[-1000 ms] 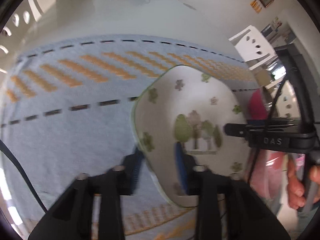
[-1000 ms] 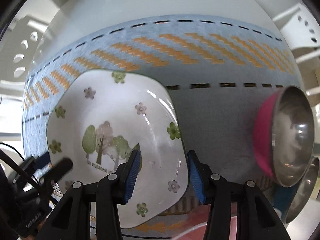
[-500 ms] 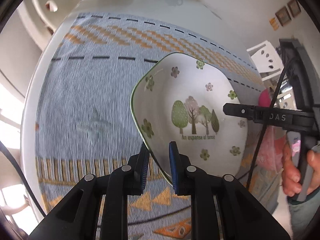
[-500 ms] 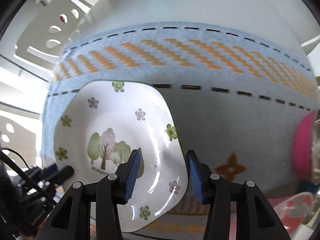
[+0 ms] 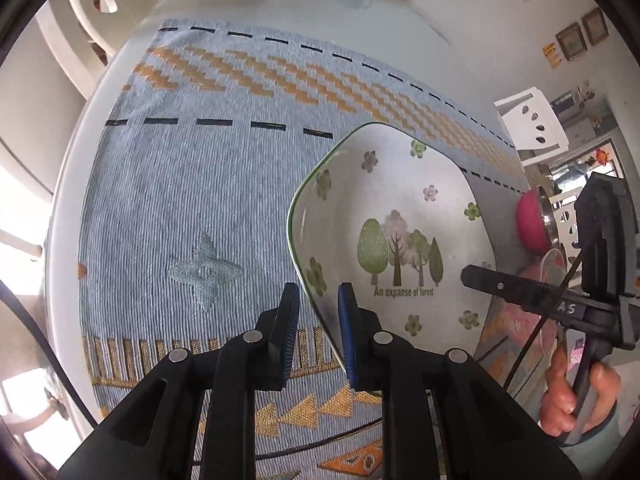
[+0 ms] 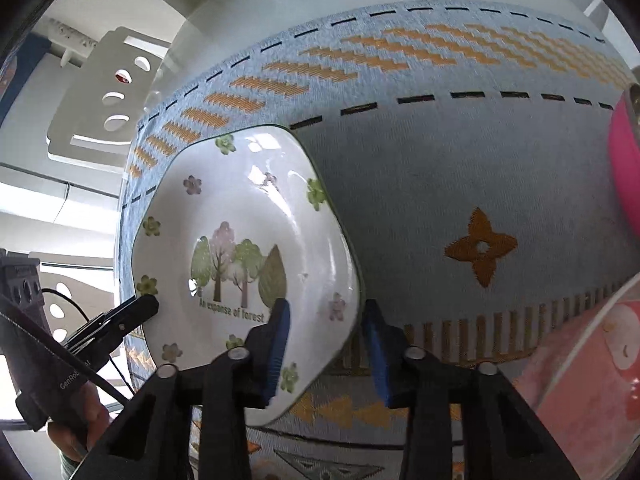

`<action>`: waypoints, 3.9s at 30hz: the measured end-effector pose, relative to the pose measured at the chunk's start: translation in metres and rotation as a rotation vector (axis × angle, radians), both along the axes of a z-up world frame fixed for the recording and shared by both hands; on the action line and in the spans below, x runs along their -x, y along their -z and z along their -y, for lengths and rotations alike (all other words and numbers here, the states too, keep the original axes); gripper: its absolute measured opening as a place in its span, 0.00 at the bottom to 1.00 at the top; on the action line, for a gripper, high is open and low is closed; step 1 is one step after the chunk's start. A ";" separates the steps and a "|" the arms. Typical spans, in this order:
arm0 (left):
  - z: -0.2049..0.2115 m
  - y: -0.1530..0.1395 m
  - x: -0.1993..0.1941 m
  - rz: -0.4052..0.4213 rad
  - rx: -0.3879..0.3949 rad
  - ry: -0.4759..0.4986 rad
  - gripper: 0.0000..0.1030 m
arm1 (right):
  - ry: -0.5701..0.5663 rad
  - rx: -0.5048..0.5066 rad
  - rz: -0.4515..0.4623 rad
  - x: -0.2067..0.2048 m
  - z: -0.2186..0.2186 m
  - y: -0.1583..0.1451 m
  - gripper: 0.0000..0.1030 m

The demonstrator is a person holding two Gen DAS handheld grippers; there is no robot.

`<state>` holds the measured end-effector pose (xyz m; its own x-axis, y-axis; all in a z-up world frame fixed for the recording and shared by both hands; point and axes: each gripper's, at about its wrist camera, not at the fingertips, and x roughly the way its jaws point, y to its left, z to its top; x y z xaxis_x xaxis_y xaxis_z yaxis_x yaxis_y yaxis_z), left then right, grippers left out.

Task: Organize plates and bowls
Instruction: 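Carry the held forest plate over the plate stack with the left gripper, then lower the forest plate onto the stack and open the left gripper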

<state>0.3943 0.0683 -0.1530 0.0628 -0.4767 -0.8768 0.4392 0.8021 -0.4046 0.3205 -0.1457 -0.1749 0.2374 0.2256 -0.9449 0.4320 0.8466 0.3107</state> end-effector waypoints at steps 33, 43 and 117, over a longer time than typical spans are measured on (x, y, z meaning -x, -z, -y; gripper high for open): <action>-0.008 0.008 -0.009 -0.013 0.052 -0.022 0.16 | -0.035 -0.040 0.056 0.030 -0.023 0.003 0.31; 0.005 0.013 0.009 0.014 0.009 -0.003 0.16 | 0.016 -0.004 0.098 0.012 0.001 0.002 0.32; -0.135 -0.034 0.231 0.134 0.017 0.052 0.17 | -0.059 0.092 0.230 0.263 -0.157 -0.055 0.26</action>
